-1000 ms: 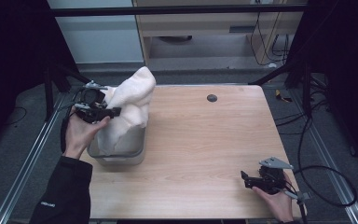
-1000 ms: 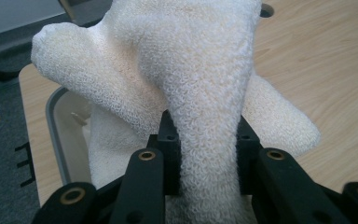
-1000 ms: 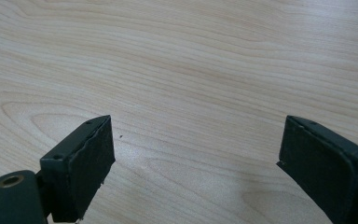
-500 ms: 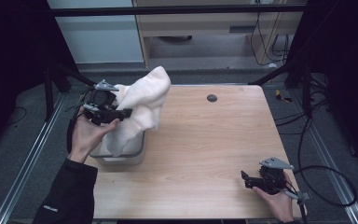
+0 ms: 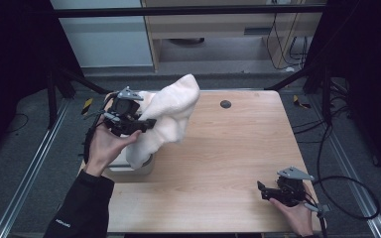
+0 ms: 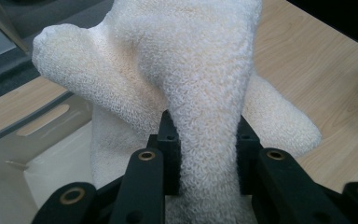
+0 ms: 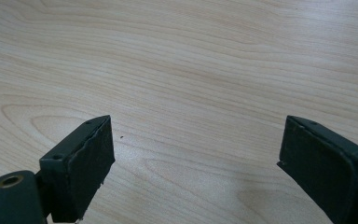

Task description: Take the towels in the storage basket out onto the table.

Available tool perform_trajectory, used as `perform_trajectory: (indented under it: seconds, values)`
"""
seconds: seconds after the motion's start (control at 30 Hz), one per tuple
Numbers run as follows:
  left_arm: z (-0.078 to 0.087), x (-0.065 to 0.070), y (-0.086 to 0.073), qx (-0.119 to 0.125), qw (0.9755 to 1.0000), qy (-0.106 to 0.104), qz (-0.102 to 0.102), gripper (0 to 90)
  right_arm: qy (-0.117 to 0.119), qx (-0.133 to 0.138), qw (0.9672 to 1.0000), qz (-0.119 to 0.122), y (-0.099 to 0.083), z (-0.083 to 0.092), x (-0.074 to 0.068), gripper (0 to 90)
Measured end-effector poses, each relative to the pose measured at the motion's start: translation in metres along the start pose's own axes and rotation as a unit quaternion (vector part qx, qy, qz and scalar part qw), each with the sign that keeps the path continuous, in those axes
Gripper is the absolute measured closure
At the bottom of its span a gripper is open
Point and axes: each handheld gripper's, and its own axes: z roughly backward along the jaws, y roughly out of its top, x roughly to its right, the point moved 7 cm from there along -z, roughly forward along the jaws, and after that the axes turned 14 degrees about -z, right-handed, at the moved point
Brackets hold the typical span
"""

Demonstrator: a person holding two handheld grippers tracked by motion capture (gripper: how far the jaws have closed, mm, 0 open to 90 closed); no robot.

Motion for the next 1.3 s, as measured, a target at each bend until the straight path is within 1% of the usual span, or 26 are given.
perform_trajectory:
  seconds: [0.1, 0.17, 0.2, 0.23, 0.27, 0.3, 0.37, 0.47, 0.5, 0.53, 0.6, 0.67, 0.77, 0.8, 0.83, 0.87, 0.9, 0.97, 1.0, 1.03, 1.1, 1.13, 1.17, 1.2, 1.23, 1.3]
  values:
    - [-0.003, 0.009, 0.005, 0.007, 0.9999, -0.007, -0.006, 70.9, -0.001, 0.001, 1.0000, 0.002, 0.000, 0.000, 0.000, 10.0]
    - [-0.004, 0.014, 0.008, 0.007, 0.9998, -0.011, -0.013, 70.9, 0.001, 0.000, 1.0000, -0.004, 0.000, 0.001, -0.001, 9.9]
    - [-0.005, 0.017, 0.009, 0.005, 0.9997, -0.015, -0.017, 70.9, -0.001, 0.003, 1.0000, 0.002, 0.000, 0.001, 0.001, 9.9]
    - [-0.006, 0.019, 0.010, 0.006, 0.9997, -0.017, -0.019, 70.9, -0.001, 0.003, 1.0000, 0.002, 0.000, 0.001, 0.001, 9.8]
    - [-0.007, 0.024, 0.013, 0.007, 0.9995, -0.021, -0.024, 70.9, 0.000, 0.002, 1.0000, -0.004, 0.000, 0.002, 0.001, 9.8]
    - [-0.007, 0.024, 0.013, 0.007, 0.9995, -0.021, -0.024, 70.9, 0.000, 0.002, 1.0000, -0.004, 0.000, 0.002, 0.001, 9.8]
    - [-0.010, 0.028, 0.015, 0.007, 0.9992, -0.025, -0.029, 70.8, -0.001, 0.004, 1.0000, -0.003, 0.000, 0.002, 0.002, 9.8]
    - [-0.016, 0.036, 0.019, 0.005, 0.9989, -0.030, -0.034, 70.8, -0.001, 0.003, 1.0000, -0.004, 0.000, 0.002, 0.002, 9.7]
    - [-0.020, 0.041, 0.021, 0.005, 0.9987, -0.034, -0.038, 70.9, 0.000, 0.002, 1.0000, -0.008, 0.000, 0.002, 0.001, 9.8]
    - [-0.020, 0.041, 0.021, 0.005, 0.9987, -0.034, -0.038, 70.9, 0.000, 0.002, 1.0000, -0.008, 0.000, 0.002, 0.001, 9.8]
    - [-0.027, 0.050, 0.025, 0.007, 0.9981, -0.043, -0.044, 70.9, -0.001, 0.002, 1.0000, -0.005, -0.001, 0.002, 0.001, 9.8]
    - [-0.029, 0.053, 0.026, 0.009, 0.9979, -0.045, -0.045, 70.8, -0.001, 0.002, 1.0000, -0.005, -0.001, 0.002, 0.001, 9.8]
    - [-0.034, 0.061, 0.031, 0.012, 0.9972, -0.053, -0.051, 70.8, -0.002, 0.003, 1.0000, 0.001, -0.001, 0.002, 0.003, 9.7]
    - [-0.038, 0.066, 0.033, 0.011, 0.9967, -0.058, -0.056, 70.8, -0.002, 0.004, 1.0000, 0.000, -0.001, 0.002, 0.003, 9.8]
    - [-0.038, 0.066, 0.033, 0.011, 0.9967, -0.058, -0.056, 70.8, -0.002, 0.004, 1.0000, 0.000, -0.001, 0.002, 0.003, 9.8]
    - [-0.041, 0.071, 0.035, 0.013, 0.9963, -0.062, -0.058, 70.8, -0.003, 0.004, 1.0000, -0.001, -0.001, 0.002, 0.003, 9.7]
    - [-0.041, 0.071, 0.035, 0.013, 0.9963, -0.062, -0.058, 70.8, -0.003, 0.004, 1.0000, -0.001, -0.001, 0.002, 0.003, 9.7]
    - [-0.046, 0.076, 0.036, 0.014, 0.9959, -0.066, -0.060, 70.8, -0.002, 0.004, 1.0000, 0.000, -0.001, 0.002, 0.003, 9.7]
    - [-0.051, 0.080, 0.036, 0.011, 0.9955, -0.070, -0.062, 70.8, -0.001, 0.005, 1.0000, 0.002, -0.001, 0.002, 0.003, 9.6]
    - [-0.051, 0.080, 0.036, 0.011, 0.9955, -0.070, -0.062, 70.8, -0.001, 0.005, 1.0000, 0.002, -0.001, 0.002, 0.003, 9.6]
    - [-0.058, 0.085, 0.035, 0.007, 0.9951, -0.075, -0.065, 70.8, -0.001, 0.005, 1.0000, 0.001, -0.001, 0.002, 0.003, 9.6]
    - [-0.064, 0.089, 0.034, 0.002, 0.9945, -0.080, -0.068, 70.8, -0.002, 0.004, 1.0000, 0.000, -0.001, 0.002, 0.003, 9.6]
    - [-0.064, 0.089, 0.034, 0.002, 0.9945, -0.080, -0.068, 70.8, -0.002, 0.004, 1.0000, 0.000, -0.001, 0.002, 0.003, 9.6]
    - [-0.071, 0.092, 0.033, -0.002, 0.9942, -0.082, -0.070, 70.8, -0.002, 0.004, 1.0000, 0.001, -0.001, 0.002, 0.003, 9.6]
    - [-0.071, 0.092, 0.033, -0.002, 0.9942, -0.082, -0.070, 70.8, -0.002, 0.004, 1.0000, 0.001, -0.001, 0.002, 0.003, 9.6]
    - [-0.077, 0.095, 0.031, -0.007, 0.9937, -0.085, -0.073, 70.8, -0.002, 0.002, 1.0000, -0.001, -0.002, 0.002, 0.002, 9.6]
